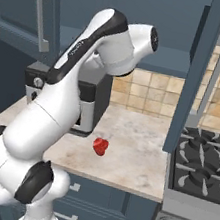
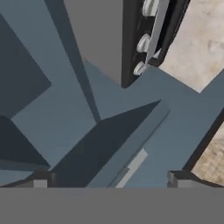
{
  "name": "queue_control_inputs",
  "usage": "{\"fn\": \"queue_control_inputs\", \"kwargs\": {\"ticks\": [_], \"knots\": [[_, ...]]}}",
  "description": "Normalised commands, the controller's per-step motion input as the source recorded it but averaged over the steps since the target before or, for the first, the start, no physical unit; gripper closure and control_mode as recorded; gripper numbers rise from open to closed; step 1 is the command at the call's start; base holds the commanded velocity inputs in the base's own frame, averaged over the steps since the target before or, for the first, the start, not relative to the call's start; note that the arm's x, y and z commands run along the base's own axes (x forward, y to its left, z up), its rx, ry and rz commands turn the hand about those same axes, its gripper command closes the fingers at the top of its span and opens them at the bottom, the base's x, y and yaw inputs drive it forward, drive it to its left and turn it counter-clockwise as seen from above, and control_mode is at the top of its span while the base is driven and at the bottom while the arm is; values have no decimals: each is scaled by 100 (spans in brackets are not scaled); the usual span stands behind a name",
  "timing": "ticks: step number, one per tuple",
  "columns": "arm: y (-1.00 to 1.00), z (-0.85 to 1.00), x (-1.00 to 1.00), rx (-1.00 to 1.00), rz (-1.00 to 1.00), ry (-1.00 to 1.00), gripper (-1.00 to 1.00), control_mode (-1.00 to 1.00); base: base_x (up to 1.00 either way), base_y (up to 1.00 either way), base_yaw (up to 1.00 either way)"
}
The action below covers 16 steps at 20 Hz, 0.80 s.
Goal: Retrieve the tupperware from the cabinet, then place the raw meat into the tupperware to avoid contamination.
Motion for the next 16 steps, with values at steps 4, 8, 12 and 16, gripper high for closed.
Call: {"fn": "queue_control_inputs", "kwargs": {"ticks": [4, 8, 12, 16], "knots": [[20, 0, 50, 1, 22, 22, -100, -100, 0, 0, 0], [35, 0, 34, 0, 27, 21, -100, -100, 0, 0, 0], [42, -3, 20, 0, 30, 23, -100, -100, 0, 0, 0], [42, 0, 17, 1, 29, 16, -100, -100, 0, 0, 0]]}}
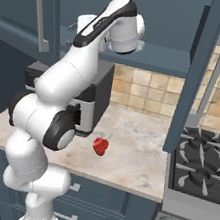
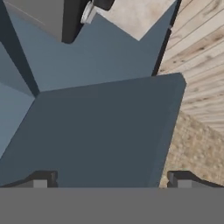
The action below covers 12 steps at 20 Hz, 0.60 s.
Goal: Retrieve the tupperware from the cabinet, then place the raw meat into the tupperware to avoid contamination.
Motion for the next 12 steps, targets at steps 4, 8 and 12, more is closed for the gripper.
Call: {"fn": "queue_control_inputs", "kwargs": {"ticks": [4, 8, 12], "knots": [[57, -5, -2, 0, 32, 14, -100, -100, 0, 0, 0], [62, -9, -15, 0, 34, 10, -100, -100, 0, 0, 0], [65, -7, -31, 0, 32, 5, -100, -100, 0, 0, 0]]}}
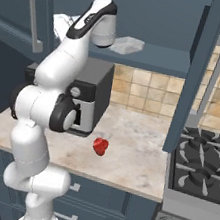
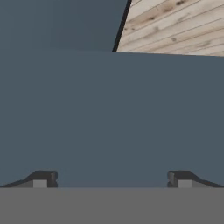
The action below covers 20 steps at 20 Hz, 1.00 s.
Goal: Retrieve the tupperware from the cabinet, then place the raw meat into the tupperware to avoid contamination.
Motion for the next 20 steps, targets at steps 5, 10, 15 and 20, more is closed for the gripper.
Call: {"fn": "queue_control_inputs", "kwargs": {"ticks": [5, 10, 15, 20], "knots": [[79, -1, -55, -4, 21, 2, -100, -100, 0, 0, 0], [96, -1, -40, -6, -2, -1, -100, -100, 0, 0, 0], [67, -3, 0, -1, -20, -1, -100, -100, 0, 0, 0], [48, -7, -3, 0, -19, -2, -100, -100, 0, 0, 0]]}}
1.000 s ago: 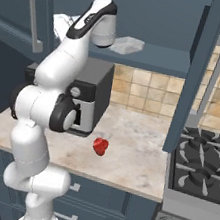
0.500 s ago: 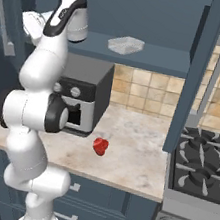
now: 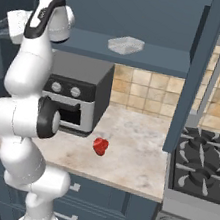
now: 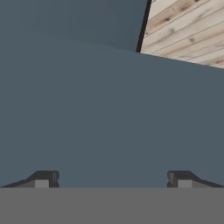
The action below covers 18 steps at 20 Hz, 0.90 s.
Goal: Retrieve the tupperware from the cabinet, then place the raw meat into the tupperware to avoid contamination.
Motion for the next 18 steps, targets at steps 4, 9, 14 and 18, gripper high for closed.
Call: {"fn": "queue_control_inputs", "kwargs": {"ticks": [4, 9, 14, 18], "knots": [[33, -9, -13, 0, -23, -1, -100, -100, 0, 0, 0], [45, -19, -9, 0, -28, -3, -100, -100, 0, 0, 0], [46, -19, -7, 0, -28, -3, -100, -100, 0, 0, 0], [45, -22, -7, 0, -28, -3, -100, -100, 0, 0, 0]]}}
